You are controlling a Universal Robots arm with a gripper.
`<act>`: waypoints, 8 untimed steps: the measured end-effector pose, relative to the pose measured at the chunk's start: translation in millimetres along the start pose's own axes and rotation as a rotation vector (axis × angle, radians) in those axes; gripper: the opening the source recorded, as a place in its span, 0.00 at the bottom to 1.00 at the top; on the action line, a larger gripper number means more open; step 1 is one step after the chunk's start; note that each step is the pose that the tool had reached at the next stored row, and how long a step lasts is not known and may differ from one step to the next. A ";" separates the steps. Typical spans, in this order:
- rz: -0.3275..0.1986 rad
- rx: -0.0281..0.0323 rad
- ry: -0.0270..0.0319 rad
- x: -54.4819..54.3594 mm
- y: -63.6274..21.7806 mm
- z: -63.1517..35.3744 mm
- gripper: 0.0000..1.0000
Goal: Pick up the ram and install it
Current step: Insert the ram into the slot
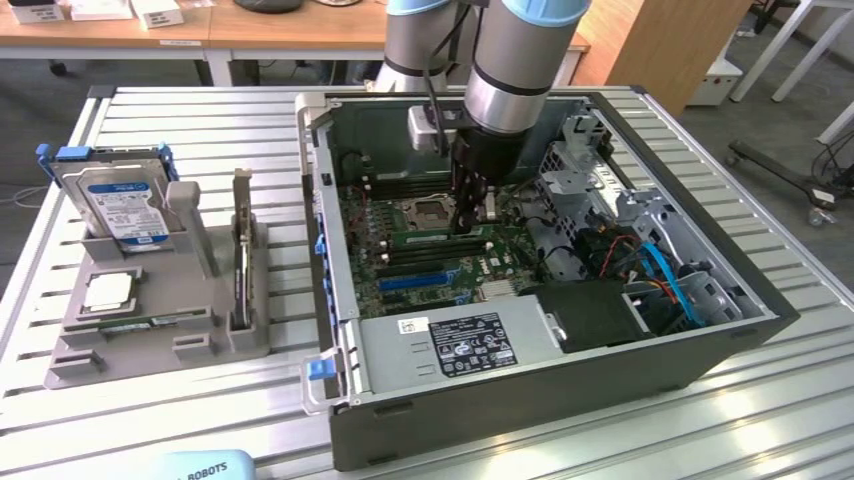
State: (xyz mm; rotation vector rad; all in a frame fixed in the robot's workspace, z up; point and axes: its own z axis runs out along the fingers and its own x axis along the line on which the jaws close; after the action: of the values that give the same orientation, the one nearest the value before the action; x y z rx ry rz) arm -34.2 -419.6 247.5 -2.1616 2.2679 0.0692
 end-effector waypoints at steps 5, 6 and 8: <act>-0.003 -0.0001 0.0000 0.0 0.0 0.1 0.11; -0.004 -0.0002 0.0000 0.0 0.0 0.1 0.11; -0.004 -0.0002 0.0000 0.0 0.0 0.1 0.11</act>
State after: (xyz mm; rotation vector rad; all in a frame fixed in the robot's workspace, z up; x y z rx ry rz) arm -34.1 -419.6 247.4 -2.1663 2.2634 0.0693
